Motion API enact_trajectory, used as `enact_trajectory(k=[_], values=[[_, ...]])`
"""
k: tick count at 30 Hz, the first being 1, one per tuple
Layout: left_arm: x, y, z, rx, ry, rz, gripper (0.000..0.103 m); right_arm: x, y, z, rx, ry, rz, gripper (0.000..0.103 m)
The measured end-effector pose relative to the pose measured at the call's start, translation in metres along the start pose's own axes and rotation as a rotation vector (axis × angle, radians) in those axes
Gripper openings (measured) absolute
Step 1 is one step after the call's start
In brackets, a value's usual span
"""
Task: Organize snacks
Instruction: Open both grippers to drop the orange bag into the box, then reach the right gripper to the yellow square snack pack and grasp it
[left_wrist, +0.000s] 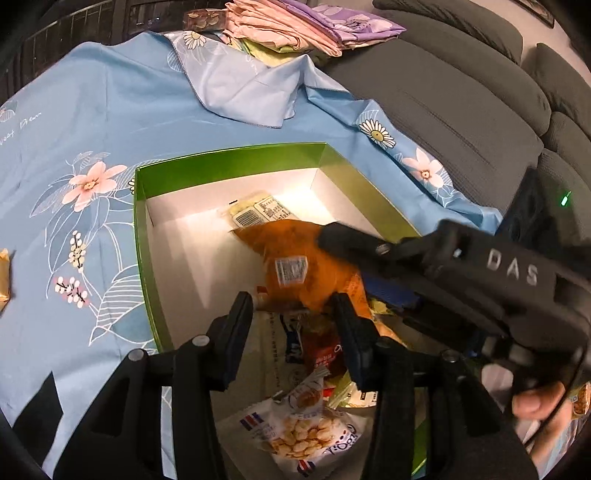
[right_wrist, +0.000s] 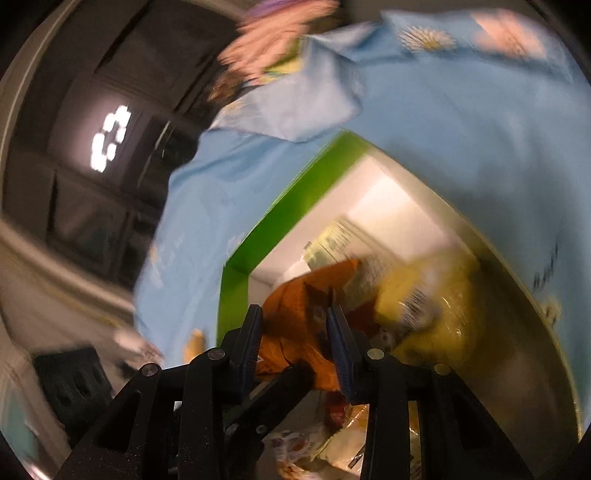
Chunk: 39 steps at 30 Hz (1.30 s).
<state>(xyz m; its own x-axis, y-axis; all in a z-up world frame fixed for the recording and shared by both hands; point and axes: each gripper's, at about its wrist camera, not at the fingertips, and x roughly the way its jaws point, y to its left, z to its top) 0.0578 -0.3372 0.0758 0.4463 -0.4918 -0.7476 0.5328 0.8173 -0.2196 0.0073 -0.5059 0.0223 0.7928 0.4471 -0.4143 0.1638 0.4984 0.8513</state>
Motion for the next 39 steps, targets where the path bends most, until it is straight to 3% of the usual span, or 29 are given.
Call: enact_trajectory(k=[3, 7, 9, 11, 16, 19, 23, 28, 31, 34, 36, 39], values=[[-0.005, -0.003, -0.002, 0.012, -0.011, -0.007, 0.069, -0.008, 0.001, -0.002, -0.023, -0.039, 0.064, 0.043], [-0.03, 0.001, -0.008, 0.01, -0.103, -0.012, 0.081, -0.013, 0.031, -0.008, -0.17, -0.097, -0.146, 0.076], [-0.05, 0.005, -0.015, 0.025, -0.185, 0.031, 0.096, -0.011, 0.042, -0.013, -0.215, -0.109, -0.197, 0.086], [-0.069, 0.014, -0.027, 0.041, -0.242, 0.089, 0.1, -0.007, 0.05, -0.02, -0.236, -0.098, -0.258, 0.088], [-0.099, 0.054, -0.06, -0.031, -0.27, 0.138, 0.102, -0.011, 0.052, -0.047, -0.295, -0.126, -0.237, 0.09], [-0.111, 0.075, -0.071, -0.064, -0.264, 0.174, 0.102, -0.012, 0.063, -0.057, -0.319, -0.156, -0.291, 0.09], [-0.127, 0.103, -0.085, -0.069, -0.257, 0.278, 0.102, -0.007, 0.093, -0.071, -0.305, -0.112, -0.114, 0.09], [-0.147, 0.145, -0.11, -0.139, -0.258, 0.347, 0.102, 0.02, 0.147, -0.1, -0.354, -0.115, -0.104, 0.093], [-0.154, 0.163, -0.123, -0.156, -0.253, 0.425, 0.102, 0.052, 0.175, -0.126, -0.462, -0.024, -0.106, 0.096], [-0.163, 0.191, -0.151, -0.21, -0.237, 0.415, 0.102, 0.088, 0.187, -0.152, -0.533, 0.077, -0.164, 0.096], [-0.158, 0.209, -0.163, -0.256, -0.208, 0.476, 0.102, 0.108, 0.188, -0.168, -0.577, 0.12, -0.203, 0.096], [-0.139, 0.23, -0.172, -0.307, -0.133, 0.499, 0.102, 0.135, 0.179, -0.176, -0.516, 0.157, -0.264, 0.096]])
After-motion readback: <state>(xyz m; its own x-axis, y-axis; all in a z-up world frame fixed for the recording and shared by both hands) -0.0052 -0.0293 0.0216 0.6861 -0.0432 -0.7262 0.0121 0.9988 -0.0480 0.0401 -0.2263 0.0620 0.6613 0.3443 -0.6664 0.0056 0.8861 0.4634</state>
